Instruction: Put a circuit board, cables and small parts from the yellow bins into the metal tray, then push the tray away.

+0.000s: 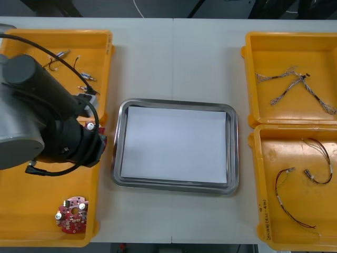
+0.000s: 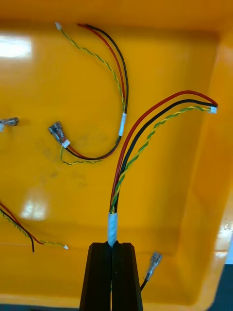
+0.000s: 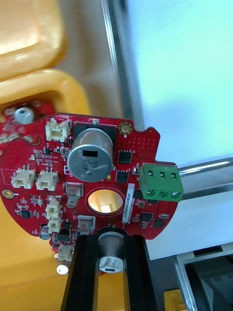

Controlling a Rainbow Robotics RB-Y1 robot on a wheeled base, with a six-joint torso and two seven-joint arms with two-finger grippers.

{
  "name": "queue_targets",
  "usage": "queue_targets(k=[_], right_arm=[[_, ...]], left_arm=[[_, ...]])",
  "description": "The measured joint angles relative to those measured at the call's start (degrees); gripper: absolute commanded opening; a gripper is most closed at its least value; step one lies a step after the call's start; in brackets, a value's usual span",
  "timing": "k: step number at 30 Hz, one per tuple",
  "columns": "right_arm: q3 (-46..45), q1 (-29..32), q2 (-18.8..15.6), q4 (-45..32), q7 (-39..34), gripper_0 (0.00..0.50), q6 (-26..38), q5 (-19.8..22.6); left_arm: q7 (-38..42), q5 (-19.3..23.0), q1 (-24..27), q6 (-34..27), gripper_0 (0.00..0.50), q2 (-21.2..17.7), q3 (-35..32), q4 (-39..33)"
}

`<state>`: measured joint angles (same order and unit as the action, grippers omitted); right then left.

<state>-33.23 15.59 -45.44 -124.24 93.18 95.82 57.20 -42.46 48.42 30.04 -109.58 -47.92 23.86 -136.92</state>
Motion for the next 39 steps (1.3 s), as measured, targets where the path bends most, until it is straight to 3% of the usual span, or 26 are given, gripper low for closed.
queue_targets(k=[12,19,24,39], right_arm=[[-0.3,-6.7,-2.7,-10.4,0.0,0.000,12.9,1.8],[0.7,-12.0,-2.7,-12.2,0.0,0.000,13.8,4.3],[1.3,-15.2,-2.8,-12.2,0.0,0.000,13.9,6.2],[7.9,-18.5,-4.7,-15.0,2.4,0.000,13.9,6.4]], left_arm=[[0.0,-5.1,9.2,0.3,0.001,9.1,12.8,7.2],[0.1,-7.0,10.9,3.5,0.000,12.8,17.4,12.5],[0.2,-7.4,11.2,6.2,0.000,14.2,19.5,16.0],[0.6,-8.6,11.2,11.0,0.000,14.7,23.3,24.2]])
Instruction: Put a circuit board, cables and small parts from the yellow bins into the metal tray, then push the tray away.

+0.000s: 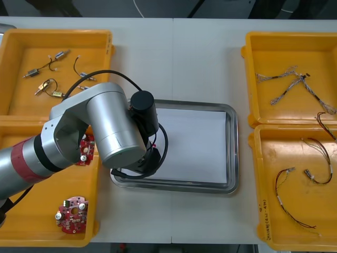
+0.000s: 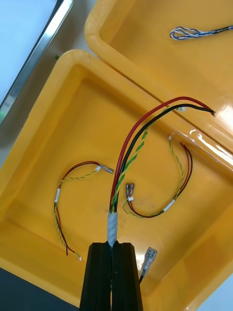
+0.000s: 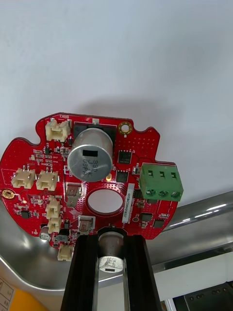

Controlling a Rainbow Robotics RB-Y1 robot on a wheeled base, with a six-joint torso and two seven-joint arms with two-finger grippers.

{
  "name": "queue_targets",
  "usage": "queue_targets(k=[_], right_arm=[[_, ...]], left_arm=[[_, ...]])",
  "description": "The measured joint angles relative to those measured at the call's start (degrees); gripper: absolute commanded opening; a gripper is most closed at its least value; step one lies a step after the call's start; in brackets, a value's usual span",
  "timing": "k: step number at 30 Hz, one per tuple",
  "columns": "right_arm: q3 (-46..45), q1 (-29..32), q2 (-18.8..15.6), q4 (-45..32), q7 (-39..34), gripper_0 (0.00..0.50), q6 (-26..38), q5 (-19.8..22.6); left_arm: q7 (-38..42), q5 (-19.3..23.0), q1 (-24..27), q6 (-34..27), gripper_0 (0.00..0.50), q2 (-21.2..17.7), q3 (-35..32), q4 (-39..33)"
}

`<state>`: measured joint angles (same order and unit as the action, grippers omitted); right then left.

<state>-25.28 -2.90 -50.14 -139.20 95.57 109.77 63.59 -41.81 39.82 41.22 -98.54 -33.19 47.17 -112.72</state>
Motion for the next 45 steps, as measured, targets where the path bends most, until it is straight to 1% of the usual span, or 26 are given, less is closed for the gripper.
queue_targets(k=[7,13,15,16,17,18,19,20,23,24,25,26,30,38,40,45], right_arm=[[1.6,-1.2,0.0,0.0,0.0,0.000,0.0,0.0],[2.3,-1.5,0.0,0.0,0.0,0.000,0.0,0.0],[2.4,-1.5,0.0,0.0,0.0,0.000,0.0,0.0],[2.5,-1.5,0.0,0.0,0.0,0.000,0.0,0.0],[2.6,-1.5,0.0,0.0,0.0,0.000,0.0,0.0],[2.6,-1.5,0.0,0.0,0.0,0.000,0.0,0.0],[2.7,-1.5,0.0,0.0,0.0,0.000,0.0,0.0],[2.8,-1.5,0.0,0.0,0.0,0.000,0.0,0.0],[2.9,-1.5,0.0,-0.1,0.0,0.000,0.0,0.0],[2.9,-1.5,0.0,-0.1,0.0,0.000,0.0,0.0],[2.9,-1.5,0.0,-0.1,0.0,0.000,0.0,0.1],[2.9,-1.5,0.0,-0.1,0.0,0.000,0.0,0.1],[2.9,-1.5,0.0,-0.6,0.0,0.000,0.0,0.5],[3.8,-2.0,0.0,-0.9,0.0,0.000,0.0,0.7],[4.2,-2.2,0.0,-0.9,0.0,0.000,0.0,0.7],[4.6,-2.5,0.0,-0.9,0.1,0.000,0.0,0.7]], left_arm=[[0.0,-0.5,0.0,0.7,0.000,0.0,2.2,0.8],[0.4,-0.5,0.0,0.9,0.001,0.0,2.7,0.9],[0.4,-0.5,0.0,0.9,0.005,0.0,2.7,0.9],[0.4,-0.5,0.0,0.9,0.014,0.0,2.7,0.9],[0.4,-0.5,0.0,0.9,0.091,0.0,2.7,0.9],[0.4,-0.6,0.0,0.9,0.146,0.0,2.7,0.9],[0.4,-0.6,0.0,0.9,0.246,0.0,2.7,0.9],[0.4,-0.7,0.0,0.9,0.333,0.0,2.7,0.9],[0.4,-0.9,0.0,1.0,0.446,0.0,2.7,0.9],[0.4,-0.9,0.0,1.0,0.461,0.0,2.7,0.9],[0.4,-1.0,0.0,1.1,0.489,0.0,2.7,0.9],[0.4,-1.0,0.0,1.2,0.500,0.0,2.7,0.9],[1.1,-1.0,0.0,1.3,0.500,0.0,2.7,0.9],[6.2,-0.8,0.0,0.8,0.500,0.0,1.8,-0.9],[6.4,-0.2,0.0,-0.3,0.500,0.0,0.2,-2.0],[6.4,1.8,0.0,-5.5,0.500,0.0,-5.6,-5.4]])
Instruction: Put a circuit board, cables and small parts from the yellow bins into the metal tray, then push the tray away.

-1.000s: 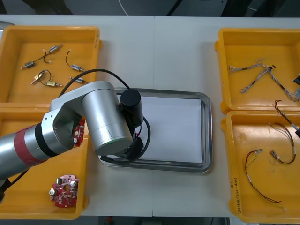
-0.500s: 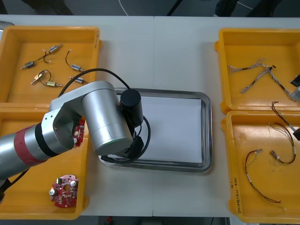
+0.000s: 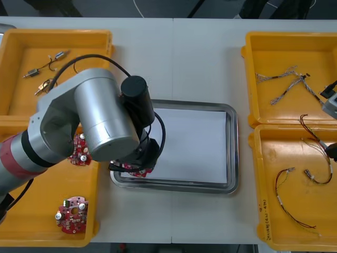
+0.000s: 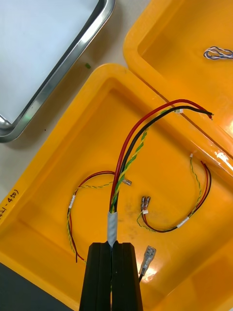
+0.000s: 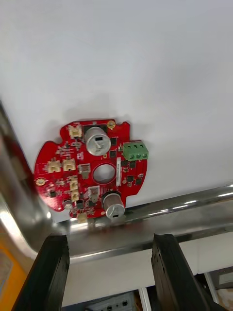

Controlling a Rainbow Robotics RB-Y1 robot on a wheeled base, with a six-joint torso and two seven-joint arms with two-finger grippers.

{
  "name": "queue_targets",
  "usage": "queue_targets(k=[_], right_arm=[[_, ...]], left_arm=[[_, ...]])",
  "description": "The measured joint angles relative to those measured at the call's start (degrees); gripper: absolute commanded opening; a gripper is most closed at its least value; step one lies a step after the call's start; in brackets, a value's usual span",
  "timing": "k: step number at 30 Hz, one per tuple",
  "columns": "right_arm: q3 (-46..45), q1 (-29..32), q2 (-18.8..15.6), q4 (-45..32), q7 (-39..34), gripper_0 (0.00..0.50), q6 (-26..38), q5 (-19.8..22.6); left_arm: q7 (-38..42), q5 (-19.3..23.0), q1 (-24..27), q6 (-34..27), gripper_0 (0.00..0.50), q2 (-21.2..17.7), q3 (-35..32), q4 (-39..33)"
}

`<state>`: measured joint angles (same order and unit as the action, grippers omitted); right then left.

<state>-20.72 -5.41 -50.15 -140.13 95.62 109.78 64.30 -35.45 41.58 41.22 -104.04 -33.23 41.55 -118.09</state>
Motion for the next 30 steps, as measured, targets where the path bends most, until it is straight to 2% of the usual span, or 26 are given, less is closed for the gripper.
queue_targets(k=[6,17,25,30], right_arm=[[2.9,-2.6,0.0,0.0,0.9,0.000,0.0,0.0],[14.4,-13.1,0.0,-0.1,0.9,0.000,0.0,-1.1],[27.0,-22.4,0.1,-0.2,0.9,0.000,0.0,-3.9],[33.1,-26.4,2.5,-0.1,0.9,0.000,0.0,-6.4]], left_arm=[[0.0,1.4,0.0,-5.2,0.500,-0.4,-6.3,-3.7],[0.0,5.1,0.0,-5.5,0.500,-4.4,-17.6,-4.2],[-0.3,6.3,0.0,-5.5,0.500,-7.6,-22.9,1.3],[-4.9,6.5,0.0,-5.5,0.500,-8.7,-27.0,6.1]])
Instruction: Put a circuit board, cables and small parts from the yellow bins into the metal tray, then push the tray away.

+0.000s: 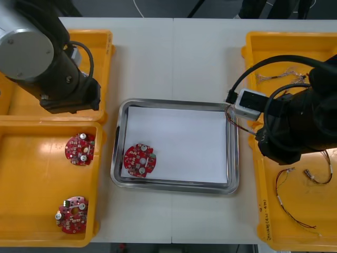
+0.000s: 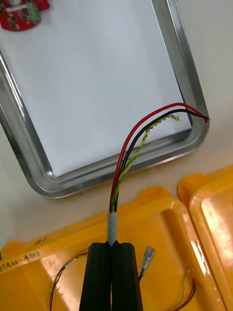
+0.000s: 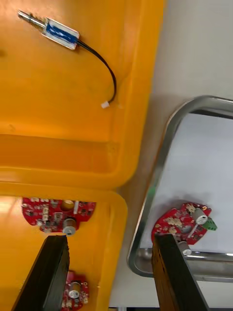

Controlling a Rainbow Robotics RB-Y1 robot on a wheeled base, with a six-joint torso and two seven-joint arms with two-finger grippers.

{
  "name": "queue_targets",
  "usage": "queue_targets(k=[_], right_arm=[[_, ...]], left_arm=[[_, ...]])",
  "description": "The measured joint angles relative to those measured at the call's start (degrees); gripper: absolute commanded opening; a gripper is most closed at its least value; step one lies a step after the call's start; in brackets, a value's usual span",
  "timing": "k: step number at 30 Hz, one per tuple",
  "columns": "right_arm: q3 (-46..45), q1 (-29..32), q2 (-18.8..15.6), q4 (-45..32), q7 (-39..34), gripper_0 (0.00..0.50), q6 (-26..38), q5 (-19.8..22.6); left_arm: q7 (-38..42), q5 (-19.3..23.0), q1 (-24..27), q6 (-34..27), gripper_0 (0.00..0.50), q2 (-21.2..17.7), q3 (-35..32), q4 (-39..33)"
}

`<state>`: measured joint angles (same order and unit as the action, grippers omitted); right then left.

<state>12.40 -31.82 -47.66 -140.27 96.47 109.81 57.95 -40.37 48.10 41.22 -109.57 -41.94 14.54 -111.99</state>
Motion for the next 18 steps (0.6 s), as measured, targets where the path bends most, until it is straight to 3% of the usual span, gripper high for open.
queue_targets(k=[7,14,18], right_arm=[[8.6,-5.5,4.5,2.3,0.0,0.000,0.0,-3.1],[15.3,-8.9,9.1,6.2,0.1,0.000,0.0,-7.9],[19.1,-9.8,10.7,8.4,0.3,0.000,-0.1,-11.3]], left_arm=[[-12.4,0.2,0.0,0.0,0.500,-1.6,-5.4,5.7],[-14.2,-0.2,0.0,0.2,0.500,-4.0,-7.2,10.7],[-16.1,-1.0,0.0,3.4,0.500,-4.6,-7.2,14.1]])
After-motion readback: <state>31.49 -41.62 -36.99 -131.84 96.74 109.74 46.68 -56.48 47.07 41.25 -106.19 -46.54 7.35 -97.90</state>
